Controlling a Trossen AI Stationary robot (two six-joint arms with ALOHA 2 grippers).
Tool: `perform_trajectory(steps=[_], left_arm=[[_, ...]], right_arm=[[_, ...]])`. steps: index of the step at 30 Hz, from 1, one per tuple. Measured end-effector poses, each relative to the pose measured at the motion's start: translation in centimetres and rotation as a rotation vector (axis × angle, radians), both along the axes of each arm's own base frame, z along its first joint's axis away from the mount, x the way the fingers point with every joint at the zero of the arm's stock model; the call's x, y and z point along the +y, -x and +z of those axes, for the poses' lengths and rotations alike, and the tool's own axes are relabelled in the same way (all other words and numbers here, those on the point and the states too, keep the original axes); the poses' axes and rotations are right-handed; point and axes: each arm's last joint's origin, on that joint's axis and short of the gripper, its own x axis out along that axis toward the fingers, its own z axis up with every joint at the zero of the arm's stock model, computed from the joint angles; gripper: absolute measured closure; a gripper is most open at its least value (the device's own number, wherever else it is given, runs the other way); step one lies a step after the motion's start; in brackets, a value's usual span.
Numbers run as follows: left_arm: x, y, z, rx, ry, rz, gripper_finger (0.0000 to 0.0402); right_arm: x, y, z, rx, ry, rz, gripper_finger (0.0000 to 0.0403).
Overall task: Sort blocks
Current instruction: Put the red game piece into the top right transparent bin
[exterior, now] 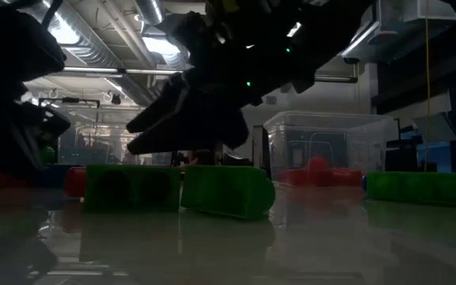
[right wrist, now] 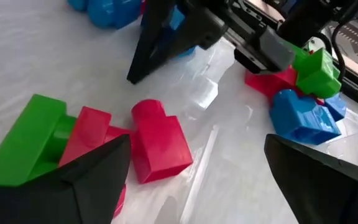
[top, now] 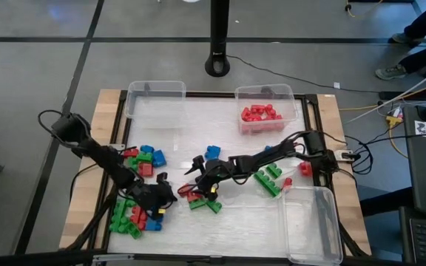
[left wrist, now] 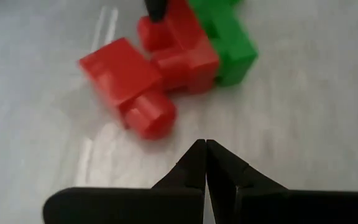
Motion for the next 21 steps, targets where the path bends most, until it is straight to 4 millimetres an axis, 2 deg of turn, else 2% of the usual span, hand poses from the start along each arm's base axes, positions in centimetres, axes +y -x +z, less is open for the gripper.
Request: perform_trajectory(steps=[11,21], left_arm=[[1.5,-0.8,-1.2,0.003,-0.105,0.135,0.0401],[2.7,-1.3,-1.5,0.018,-0.182,0.183,0.0401]], right_arm=[[-0.7,-1.2,-1.1,0.011,-0.036,-0.02,0.0036],[-2.1,-1.2,-2.0,0.067,-0.028,-0.08,0.0036]])
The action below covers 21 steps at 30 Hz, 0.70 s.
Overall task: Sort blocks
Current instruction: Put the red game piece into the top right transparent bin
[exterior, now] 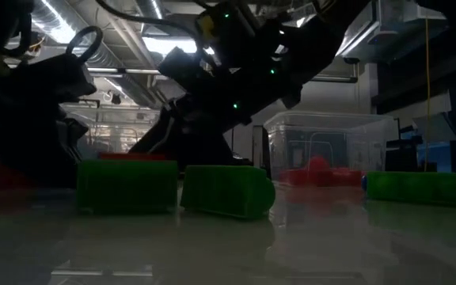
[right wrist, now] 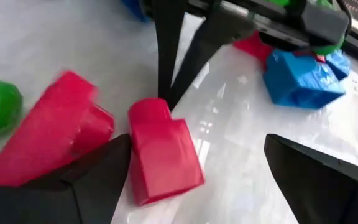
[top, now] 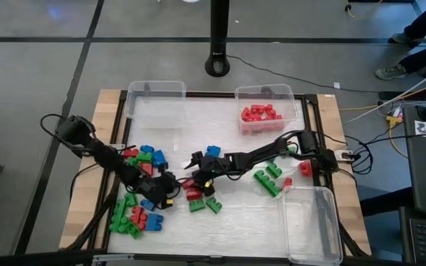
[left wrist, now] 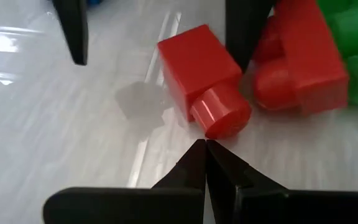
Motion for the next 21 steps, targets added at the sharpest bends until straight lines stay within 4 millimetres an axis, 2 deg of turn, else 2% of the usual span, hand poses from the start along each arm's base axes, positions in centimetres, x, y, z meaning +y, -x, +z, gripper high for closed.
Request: perform_trajectory(steps=[16,21], left_arm=[[0.3,0.0,-0.1,-0.018,-0.069,0.035,0.0401],[0.2,-0.1,-0.1,-0.023,-0.064,0.039,0.0401]], right_arm=[[-0.1,0.1,-0.2,0.014,0.01,0.044,0.0036],[0.0,-0.3,-1.5,-0.004,-0.002,0.049,0.0036]])
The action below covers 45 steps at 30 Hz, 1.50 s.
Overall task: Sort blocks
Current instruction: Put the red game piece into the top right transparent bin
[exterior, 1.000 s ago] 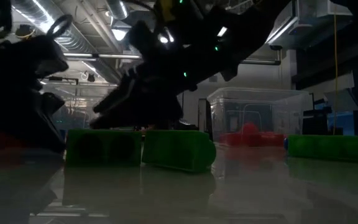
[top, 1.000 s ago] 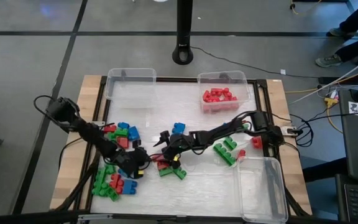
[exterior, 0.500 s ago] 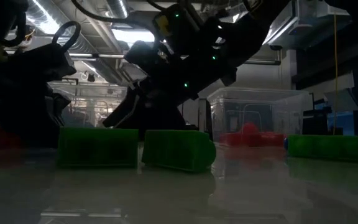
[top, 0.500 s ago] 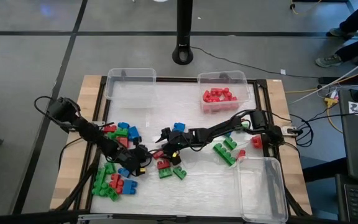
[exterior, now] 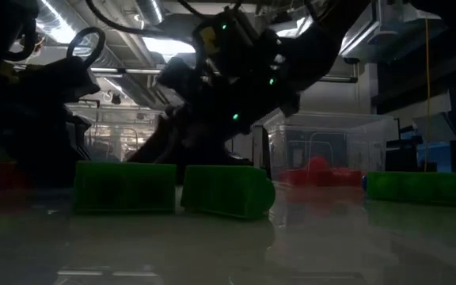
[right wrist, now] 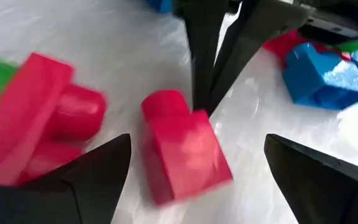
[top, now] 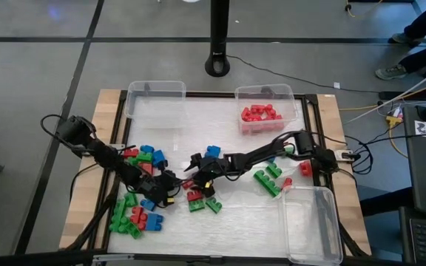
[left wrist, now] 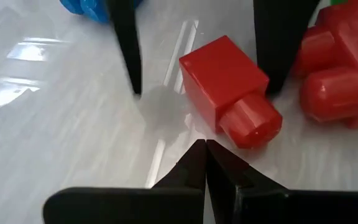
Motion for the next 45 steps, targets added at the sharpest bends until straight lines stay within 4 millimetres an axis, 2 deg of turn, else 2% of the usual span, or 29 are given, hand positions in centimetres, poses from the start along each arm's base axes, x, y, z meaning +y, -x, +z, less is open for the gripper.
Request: perform_trajectory(steps=[4,7,17,18,24,26,30,36,42,45], left_arm=[[0.0,0.0,0.0,-0.007,0.006,0.0,0.0401],[-0.1,-0.1,0.1,-0.018,0.011,-0.002,0.0401],[-0.1,0.0,0.0,-0.005,0.008,-0.013,0.0401],[-0.2,0.1,0.0,0.008,0.002,-0.026,0.0401],[-0.4,1.2,0.6,0.063,-0.013,-0.063,0.0401],[-0.5,1.3,0.9,0.057,-0.009,-0.068,0.0401],[-0.5,1.6,0.8,0.073,-0.026,-0.077,0.0401],[-0.4,1.8,0.7,0.093,-0.026,-0.062,0.0401],[-0.4,1.8,0.7,0.091,-0.02,-0.055,0.0401],[-0.4,1.8,0.7,0.089,-0.018,-0.054,0.0401]], right_arm=[[0.0,-0.3,-0.4,-0.028,-0.024,0.003,0.0053],[0.1,-0.2,-0.6,-0.018,-0.034,0.012,0.0088],[0.1,0.0,-0.8,0.009,-0.016,0.014,0.0265],[0.1,0.0,-0.8,0.008,-0.007,0.019,0.0275],[0.0,0.4,0.2,0.057,0.022,0.013,0.0275],[-0.2,0.8,1.4,0.071,0.044,-0.012,0.0275],[-0.5,1.9,5.4,0.074,0.11,-0.079,0.0264],[-1.6,5.1,11.9,0.112,0.277,-0.224,0.0272],[-4.3,9.3,17.1,0.167,0.402,-0.451,0.0268],[-6.1,11.2,18.7,0.207,0.434,-0.564,0.027]])
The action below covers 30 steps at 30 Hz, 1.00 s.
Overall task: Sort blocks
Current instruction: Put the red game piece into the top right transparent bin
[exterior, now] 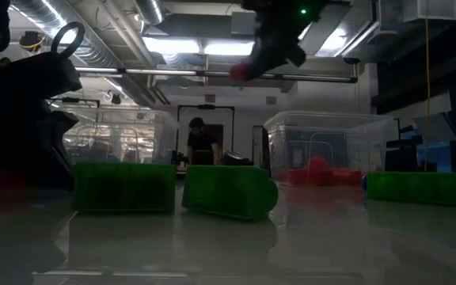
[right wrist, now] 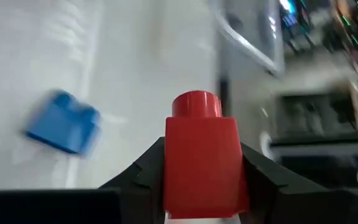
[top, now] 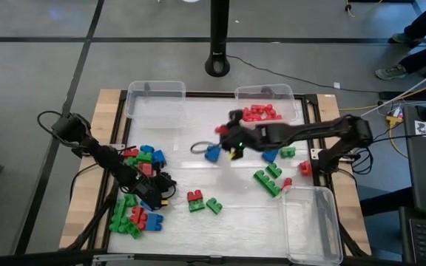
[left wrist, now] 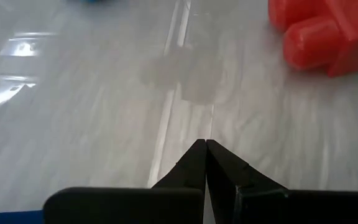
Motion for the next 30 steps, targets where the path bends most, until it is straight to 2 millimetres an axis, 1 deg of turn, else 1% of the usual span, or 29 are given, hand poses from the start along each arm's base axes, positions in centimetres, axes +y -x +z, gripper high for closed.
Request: perform_trajectory(steps=[3,7,11,15,18,23,27,30], left_arm=[[0.0,0.0,0.0,-0.003,0.002,0.003,0.0401],[0.0,-0.1,0.0,-0.007,0.004,0.003,0.0401],[-0.1,-0.1,0.1,-0.018,0.01,0.001,0.0401],[-0.1,-0.2,0.1,-0.018,0.009,0.0,0.0401],[-0.1,-0.2,0.1,-0.018,0.009,0.0,0.0401],[-0.1,-0.2,0.1,-0.018,0.009,-0.001,0.0401],[-0.1,-0.2,0.1,-0.017,0.009,-0.001,0.0401],[-0.1,-0.2,0.1,-0.018,0.009,-0.001,0.0401]], right_arm=[[-2.2,1.6,0.8,0.037,0.029,-0.127,0.027],[-5.2,3.2,0.9,0.093,0.034,-0.282,0.0266],[-7.7,4.0,0.6,0.107,-0.007,-0.382,0.0264],[-9.2,4.2,0.2,0.095,-0.058,-0.428,0.026],[-10.0,4.6,0.0,0.086,-0.09,-0.478,0.0239],[-10.6,5.0,-0.2,0.095,-0.157,-0.494,0.0165],[-10.2,4.9,-0.4,0.11,-0.214,-0.446,0.0111],[-8.9,4.4,-0.3,0.101,-0.217,-0.401,0.009]])
